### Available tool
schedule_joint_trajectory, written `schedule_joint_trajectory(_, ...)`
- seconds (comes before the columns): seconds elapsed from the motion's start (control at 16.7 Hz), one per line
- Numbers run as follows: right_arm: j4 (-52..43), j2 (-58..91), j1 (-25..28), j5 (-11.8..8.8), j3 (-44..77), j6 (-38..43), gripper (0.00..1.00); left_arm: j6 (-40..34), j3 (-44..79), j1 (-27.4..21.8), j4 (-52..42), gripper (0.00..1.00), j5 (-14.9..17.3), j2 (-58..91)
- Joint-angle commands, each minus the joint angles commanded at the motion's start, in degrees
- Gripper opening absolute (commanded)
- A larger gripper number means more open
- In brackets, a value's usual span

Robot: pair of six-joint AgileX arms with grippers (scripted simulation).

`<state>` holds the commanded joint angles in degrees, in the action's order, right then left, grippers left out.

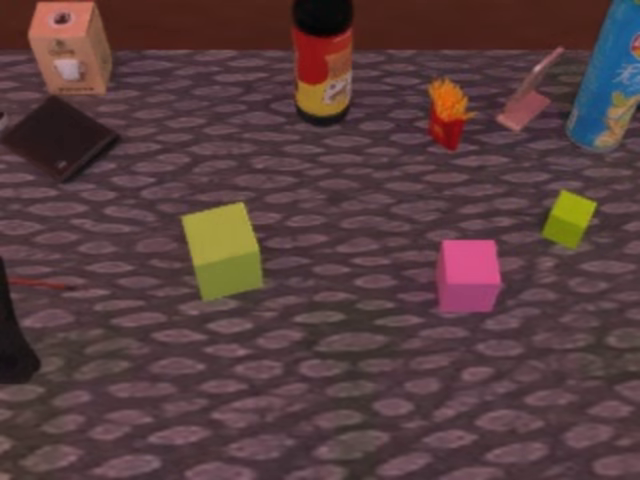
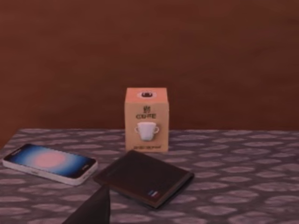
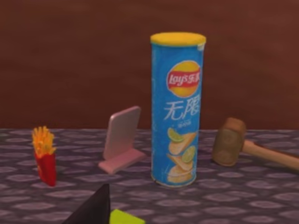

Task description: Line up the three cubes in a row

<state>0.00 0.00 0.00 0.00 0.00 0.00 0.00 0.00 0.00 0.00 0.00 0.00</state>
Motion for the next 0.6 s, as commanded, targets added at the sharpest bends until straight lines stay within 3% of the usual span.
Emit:
schedule_joint_trajectory(0.3,-2.41,3.51,0.18,0.06,3.45,-1.69,1.00,0.00,0.00,0.00,0.00,1.00,0.00,0.00)
schedule_joint_trajectory(0.6,-12.90,21.36,1.36,-0.01,20.43,-9.30,1.00,0.00,0.00,0.00,0.00,1.00,0.00,0.00)
